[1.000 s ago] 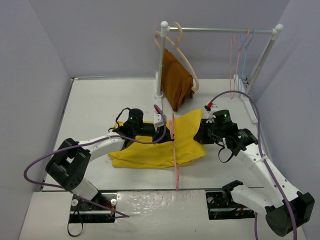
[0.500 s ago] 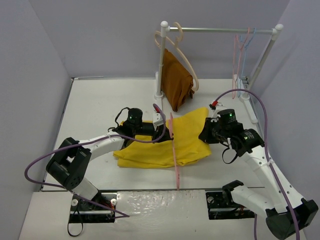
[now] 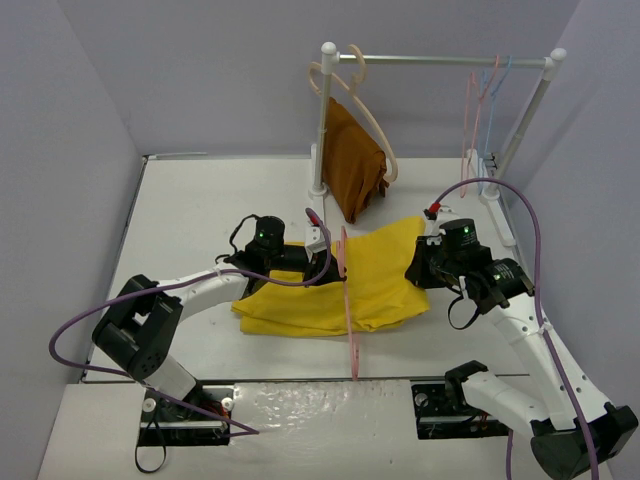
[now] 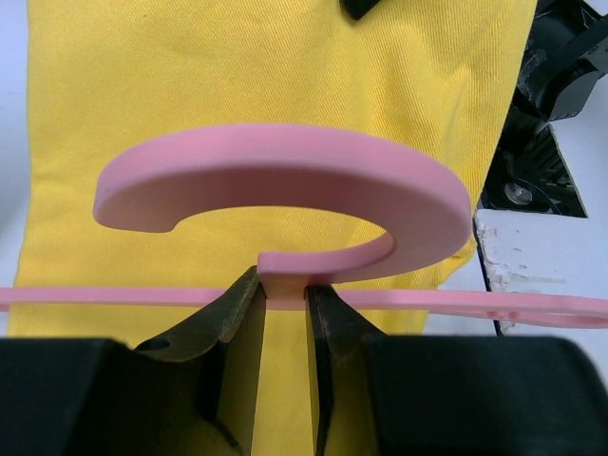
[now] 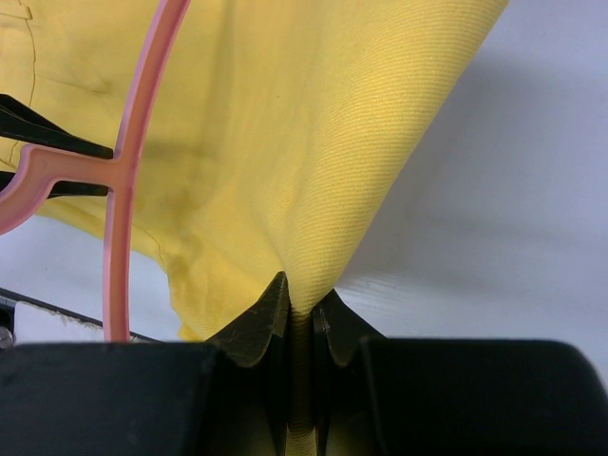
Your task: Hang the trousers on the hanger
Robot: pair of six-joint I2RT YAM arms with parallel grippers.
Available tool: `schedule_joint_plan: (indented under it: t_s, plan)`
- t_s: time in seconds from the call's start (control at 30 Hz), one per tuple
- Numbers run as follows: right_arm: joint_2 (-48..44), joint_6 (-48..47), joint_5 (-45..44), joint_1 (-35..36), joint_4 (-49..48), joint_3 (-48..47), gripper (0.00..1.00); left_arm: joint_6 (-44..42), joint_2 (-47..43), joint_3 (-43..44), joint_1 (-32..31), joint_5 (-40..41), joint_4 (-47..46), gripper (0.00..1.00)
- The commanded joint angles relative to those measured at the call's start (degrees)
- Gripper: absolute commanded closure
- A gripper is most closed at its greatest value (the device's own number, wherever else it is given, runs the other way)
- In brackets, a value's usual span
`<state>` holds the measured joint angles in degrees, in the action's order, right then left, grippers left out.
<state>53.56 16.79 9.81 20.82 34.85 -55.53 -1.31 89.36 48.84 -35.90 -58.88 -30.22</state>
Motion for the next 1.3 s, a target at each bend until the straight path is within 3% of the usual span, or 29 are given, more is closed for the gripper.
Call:
schedule_joint_plan:
  t_s: [0.0,0.87,1.27]
  plan:
    - [-0.72,-2.16,-1.29,-1.18,-2.72,-3.08,1.0,-2.14,-0.59,2.52,0.86,-4.18,-3.55,1.0]
    - [-2.23,-4.4,0.56,-4.73,-0.48,-3.71,1.0,-4.58,0.46,2.66,2.33,-3.96,-0.9,1.0]
    - [-3.32,-3.67,-2.99,-5.32,-0.25,0.85,1.0,-6.8,-0.88,3.96,2.41,-4.41,3.2,1.0]
